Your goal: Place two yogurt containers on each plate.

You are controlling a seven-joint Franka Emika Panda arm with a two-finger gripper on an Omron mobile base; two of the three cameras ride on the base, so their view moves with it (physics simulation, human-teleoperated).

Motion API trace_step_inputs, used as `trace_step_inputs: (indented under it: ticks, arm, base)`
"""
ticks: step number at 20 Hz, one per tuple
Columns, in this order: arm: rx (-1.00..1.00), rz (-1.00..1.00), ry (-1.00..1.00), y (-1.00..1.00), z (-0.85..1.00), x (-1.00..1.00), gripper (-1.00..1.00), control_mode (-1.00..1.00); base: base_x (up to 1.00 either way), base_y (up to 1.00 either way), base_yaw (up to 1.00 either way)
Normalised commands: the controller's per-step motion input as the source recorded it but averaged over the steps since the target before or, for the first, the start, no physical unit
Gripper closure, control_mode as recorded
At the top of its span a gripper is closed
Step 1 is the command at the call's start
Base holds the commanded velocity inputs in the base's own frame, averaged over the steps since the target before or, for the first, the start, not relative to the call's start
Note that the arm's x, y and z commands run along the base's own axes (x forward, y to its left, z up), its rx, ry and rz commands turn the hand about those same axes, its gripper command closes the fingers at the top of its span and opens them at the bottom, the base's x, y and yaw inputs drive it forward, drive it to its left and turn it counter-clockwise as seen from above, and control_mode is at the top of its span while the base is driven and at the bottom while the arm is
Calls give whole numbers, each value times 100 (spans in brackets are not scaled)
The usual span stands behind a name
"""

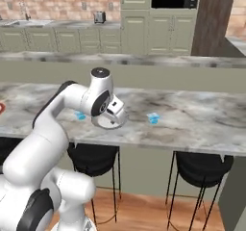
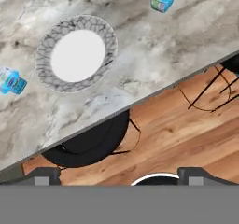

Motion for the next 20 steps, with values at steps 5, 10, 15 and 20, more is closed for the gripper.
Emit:
trace_step_inputs:
  ticks: [5, 10, 15, 20]
  arm:
    - [0, 0, 0, 0, 0, 0, -100, 100]
    - [0, 0, 0, 0, 0, 0, -100, 100]
    - [0, 0, 0, 0, 0, 0, -100, 100]
    - [7, 7, 0, -9, 0, 24, -100, -100]
  base:
    - [70, -2, 0]
    - [80, 0, 6]
    - [83, -18, 26]
    - [44, -15, 18]
